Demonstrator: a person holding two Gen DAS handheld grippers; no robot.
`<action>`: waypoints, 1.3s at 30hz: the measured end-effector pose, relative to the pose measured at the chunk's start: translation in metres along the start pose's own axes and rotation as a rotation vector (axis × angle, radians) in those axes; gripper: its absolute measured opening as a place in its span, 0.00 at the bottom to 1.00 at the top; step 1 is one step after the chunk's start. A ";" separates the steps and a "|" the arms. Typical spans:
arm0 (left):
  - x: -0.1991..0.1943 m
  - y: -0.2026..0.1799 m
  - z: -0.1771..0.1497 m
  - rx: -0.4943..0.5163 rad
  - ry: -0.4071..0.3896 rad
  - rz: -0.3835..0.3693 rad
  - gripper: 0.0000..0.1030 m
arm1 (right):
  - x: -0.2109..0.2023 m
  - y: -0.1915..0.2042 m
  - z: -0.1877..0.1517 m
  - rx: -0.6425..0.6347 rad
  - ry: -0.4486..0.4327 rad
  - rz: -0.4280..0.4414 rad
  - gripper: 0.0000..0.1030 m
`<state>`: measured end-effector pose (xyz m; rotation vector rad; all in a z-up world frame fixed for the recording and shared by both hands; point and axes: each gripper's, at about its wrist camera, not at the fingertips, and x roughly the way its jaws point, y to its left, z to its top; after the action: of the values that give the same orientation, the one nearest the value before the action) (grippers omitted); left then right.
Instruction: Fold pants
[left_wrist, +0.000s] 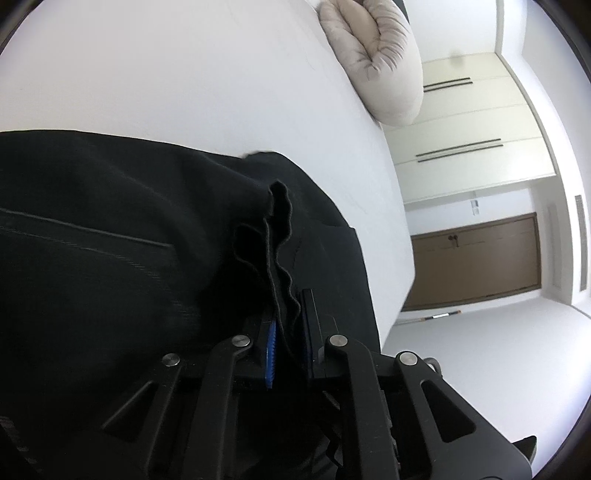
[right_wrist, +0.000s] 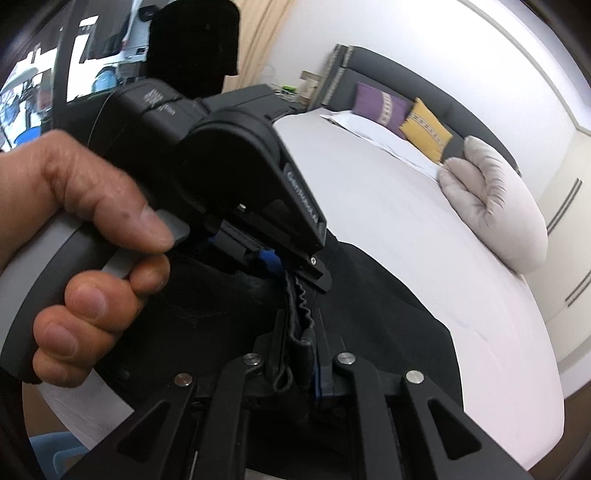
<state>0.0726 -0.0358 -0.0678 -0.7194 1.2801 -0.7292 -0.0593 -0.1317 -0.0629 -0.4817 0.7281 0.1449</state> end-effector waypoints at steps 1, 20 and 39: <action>0.000 0.003 0.000 -0.002 -0.002 0.016 0.09 | 0.005 0.004 0.000 -0.006 0.013 0.008 0.11; 0.002 -0.043 -0.021 0.328 -0.084 0.336 0.10 | -0.005 -0.121 -0.057 0.634 0.100 0.546 0.35; 0.047 -0.034 -0.047 0.473 -0.037 0.432 0.10 | 0.179 -0.257 -0.067 0.998 0.283 0.853 0.34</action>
<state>0.0299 -0.0971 -0.0741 -0.0651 1.1182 -0.6230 0.1082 -0.3966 -0.1299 0.8011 1.1376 0.4790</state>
